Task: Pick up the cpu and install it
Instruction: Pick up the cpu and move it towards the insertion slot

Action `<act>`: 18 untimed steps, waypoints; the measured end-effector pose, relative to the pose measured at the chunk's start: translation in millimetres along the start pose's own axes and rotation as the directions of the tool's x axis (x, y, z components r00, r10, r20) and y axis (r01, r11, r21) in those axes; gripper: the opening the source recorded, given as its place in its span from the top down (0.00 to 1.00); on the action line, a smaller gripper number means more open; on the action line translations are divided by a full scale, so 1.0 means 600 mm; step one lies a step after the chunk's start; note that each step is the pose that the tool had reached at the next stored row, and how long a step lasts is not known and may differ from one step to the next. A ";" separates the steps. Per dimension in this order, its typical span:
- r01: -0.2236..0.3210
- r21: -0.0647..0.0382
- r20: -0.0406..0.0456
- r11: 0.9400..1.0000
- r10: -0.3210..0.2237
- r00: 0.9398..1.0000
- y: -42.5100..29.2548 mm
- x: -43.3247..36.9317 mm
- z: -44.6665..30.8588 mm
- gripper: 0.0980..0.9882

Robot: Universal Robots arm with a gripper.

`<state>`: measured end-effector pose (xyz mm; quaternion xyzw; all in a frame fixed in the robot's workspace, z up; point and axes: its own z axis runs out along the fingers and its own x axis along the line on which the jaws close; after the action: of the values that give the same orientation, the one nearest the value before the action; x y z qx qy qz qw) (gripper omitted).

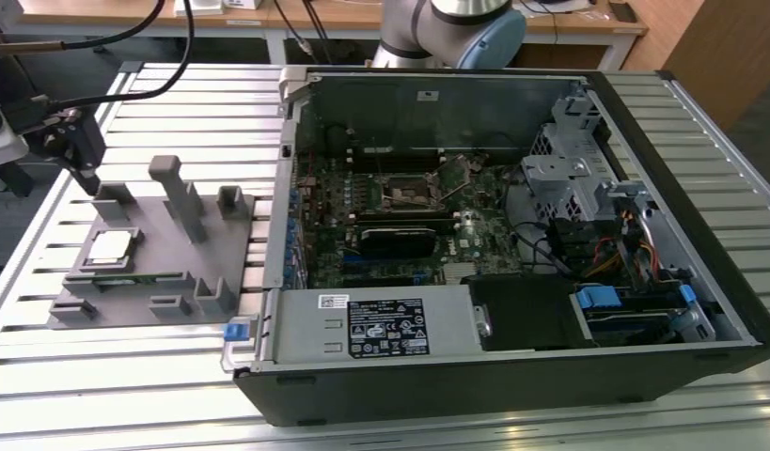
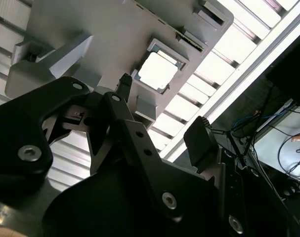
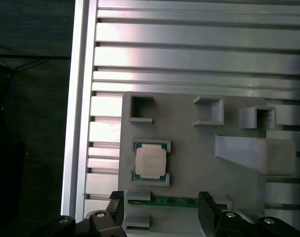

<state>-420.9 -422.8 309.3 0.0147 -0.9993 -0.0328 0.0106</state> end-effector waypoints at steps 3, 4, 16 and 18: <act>0.000 0.000 0.000 1.000 0.000 1.000 0.000 0.000 0.003 0.32; 0.000 0.000 0.000 1.000 0.000 1.000 0.000 0.000 0.005 0.32; 0.000 0.000 0.000 1.000 0.000 1.000 -0.001 0.000 0.016 0.32; 0.000 0.000 0.000 1.000 0.000 1.000 -0.001 0.000 0.017 0.32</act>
<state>-420.8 -422.8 299.2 0.0148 -0.9993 -0.0327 0.0107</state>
